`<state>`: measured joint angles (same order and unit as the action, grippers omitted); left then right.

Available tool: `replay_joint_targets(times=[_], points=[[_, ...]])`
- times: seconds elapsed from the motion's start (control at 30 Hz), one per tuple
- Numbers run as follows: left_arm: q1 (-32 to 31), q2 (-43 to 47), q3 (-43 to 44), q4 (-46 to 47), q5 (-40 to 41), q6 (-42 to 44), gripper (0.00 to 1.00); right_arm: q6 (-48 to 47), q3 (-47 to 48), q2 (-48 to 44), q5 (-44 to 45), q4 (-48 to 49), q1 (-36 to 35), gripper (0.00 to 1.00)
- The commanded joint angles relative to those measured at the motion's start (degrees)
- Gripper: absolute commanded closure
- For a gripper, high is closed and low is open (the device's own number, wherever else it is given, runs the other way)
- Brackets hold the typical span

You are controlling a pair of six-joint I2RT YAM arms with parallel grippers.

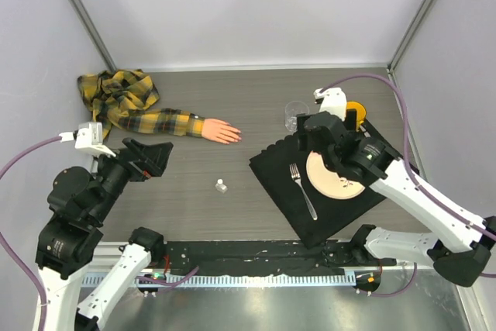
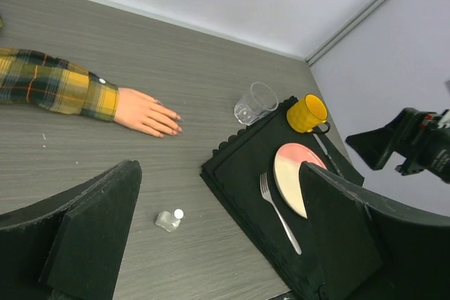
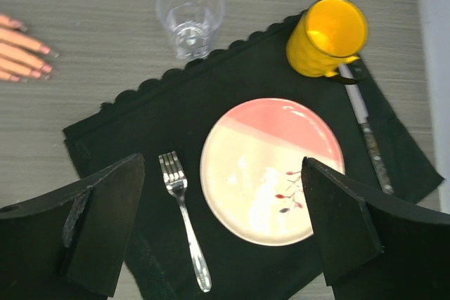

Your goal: Paint the nails

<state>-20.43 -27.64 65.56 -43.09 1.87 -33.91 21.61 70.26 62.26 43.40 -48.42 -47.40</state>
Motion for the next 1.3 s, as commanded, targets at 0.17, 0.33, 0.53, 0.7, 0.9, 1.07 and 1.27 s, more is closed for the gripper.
replay_joint_targets(times=[0.17, 0.33, 0.53, 0.7, 0.9, 1.07, 1.27], points=[[0.30, 1.36, 2.82, -2.43, 2.70, -0.37, 0.00, -1.13, 0.93, 15.50, -12.64, 17.82, -13.05, 0.02], [0.39, 4.25, 4.40, -7.17, 6.65, 0.42, 0.00, -0.86, 2.51, 24.74, -21.15, 26.52, -18.78, 0.02], [0.30, 6.37, 5.81, -10.34, 8.77, 1.13, 0.00, -2.89, 4.27, 35.20, -28.45, 32.34, -21.16, 0.17], [0.30, 6.98, 5.90, -11.40, 9.03, 1.30, 0.00, -4.98, 4.89, 40.30, -27.13, 32.25, -21.16, 0.33], [0.39, 6.63, 5.19, -11.31, 7.98, 0.60, 0.00, -7.10, 4.88, 41.54, -26.17, 33.66, -21.07, 0.34], [0.39, 6.81, 5.02, -10.96, 5.87, -0.28, 0.00, -8.07, 5.85, 43.29, -27.83, 34.53, -20.11, 0.40], [0.39, 7.16, 4.49, -10.52, 5.52, -0.89, 0.00, -7.80, 6.47, 44.18, -29.60, 34.89, -18.61, 0.47]])
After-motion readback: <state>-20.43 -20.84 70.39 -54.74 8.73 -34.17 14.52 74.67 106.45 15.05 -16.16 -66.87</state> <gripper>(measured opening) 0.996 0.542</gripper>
